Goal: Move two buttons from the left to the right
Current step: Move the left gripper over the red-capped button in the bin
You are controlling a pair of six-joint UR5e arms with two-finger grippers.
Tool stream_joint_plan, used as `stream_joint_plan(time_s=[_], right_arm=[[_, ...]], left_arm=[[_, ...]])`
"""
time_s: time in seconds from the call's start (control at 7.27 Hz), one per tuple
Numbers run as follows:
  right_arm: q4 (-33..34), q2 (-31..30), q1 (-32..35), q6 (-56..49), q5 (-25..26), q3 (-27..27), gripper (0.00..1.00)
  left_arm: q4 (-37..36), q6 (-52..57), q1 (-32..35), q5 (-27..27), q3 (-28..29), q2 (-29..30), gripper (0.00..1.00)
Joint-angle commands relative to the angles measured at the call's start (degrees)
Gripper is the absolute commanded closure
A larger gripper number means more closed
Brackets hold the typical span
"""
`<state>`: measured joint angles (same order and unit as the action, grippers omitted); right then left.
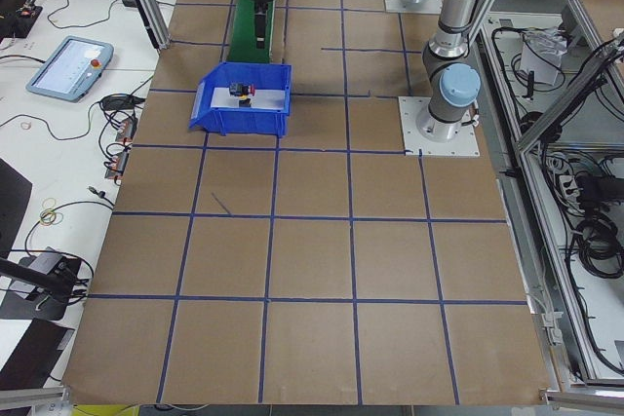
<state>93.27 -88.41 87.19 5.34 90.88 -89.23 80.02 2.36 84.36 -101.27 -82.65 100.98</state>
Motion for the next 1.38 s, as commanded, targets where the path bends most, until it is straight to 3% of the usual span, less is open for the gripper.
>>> stream_joint_plan(time_s=[0.0,0.14,1.24], right_arm=[[-0.02,0.00,0.00,-0.25,0.09,-0.07,0.00],[-0.02,0.00,0.00,-0.25,0.00,-0.07,0.00],[-0.02,0.00,0.00,-0.33,0.00,-0.07,0.00]], left_arm=[[-1.97,0.19,-0.34,1.15,0.47,4.03,0.00],[-3.10,-0.34,-0.34,5.17,0.38,5.61,0.00],[-9.69,0.62,-2.08,10.29,0.29,14.84,0.00]])
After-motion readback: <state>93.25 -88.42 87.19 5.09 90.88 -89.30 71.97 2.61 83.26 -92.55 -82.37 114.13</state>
